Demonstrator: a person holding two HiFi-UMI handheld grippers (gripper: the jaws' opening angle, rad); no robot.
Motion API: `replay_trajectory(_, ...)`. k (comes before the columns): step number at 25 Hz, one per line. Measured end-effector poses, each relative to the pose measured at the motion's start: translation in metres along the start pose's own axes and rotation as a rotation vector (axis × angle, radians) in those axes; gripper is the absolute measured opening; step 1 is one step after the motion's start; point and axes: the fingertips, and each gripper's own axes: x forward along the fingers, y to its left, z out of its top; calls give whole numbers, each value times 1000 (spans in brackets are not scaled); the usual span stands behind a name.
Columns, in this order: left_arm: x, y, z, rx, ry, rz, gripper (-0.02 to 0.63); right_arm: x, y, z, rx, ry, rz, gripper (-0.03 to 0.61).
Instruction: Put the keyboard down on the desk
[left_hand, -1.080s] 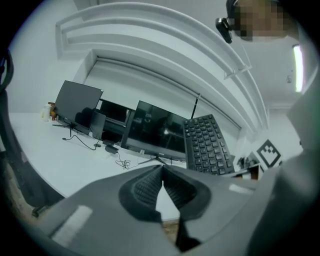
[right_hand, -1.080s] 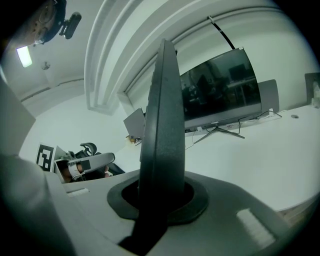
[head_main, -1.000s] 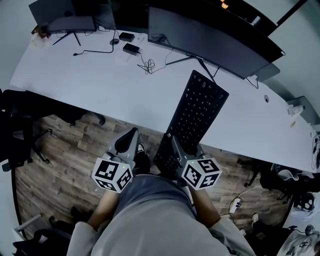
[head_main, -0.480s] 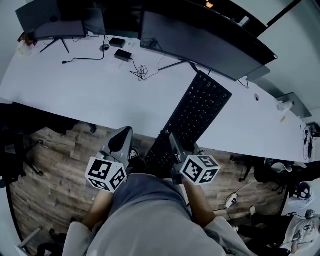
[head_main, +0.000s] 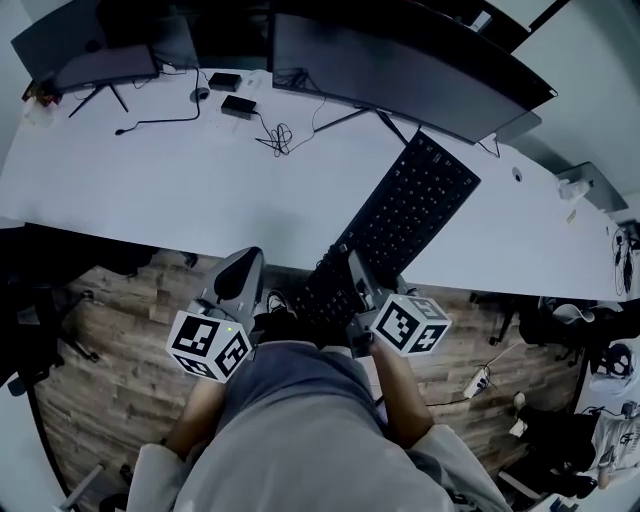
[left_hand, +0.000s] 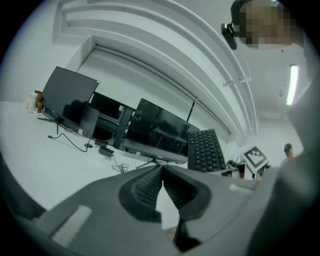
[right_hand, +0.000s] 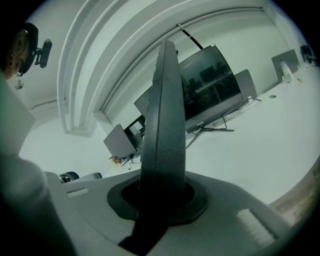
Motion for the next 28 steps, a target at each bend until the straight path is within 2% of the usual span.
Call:
replay_trajectory(16, 26, 10, 5, 3, 26, -21, 0, 24, -45, 20, 185, -77, -45, 74)
replay_trajectory(28, 47, 14, 3, 4, 67, 7, 0, 49, -83, 25, 321, -82, -62, 74)
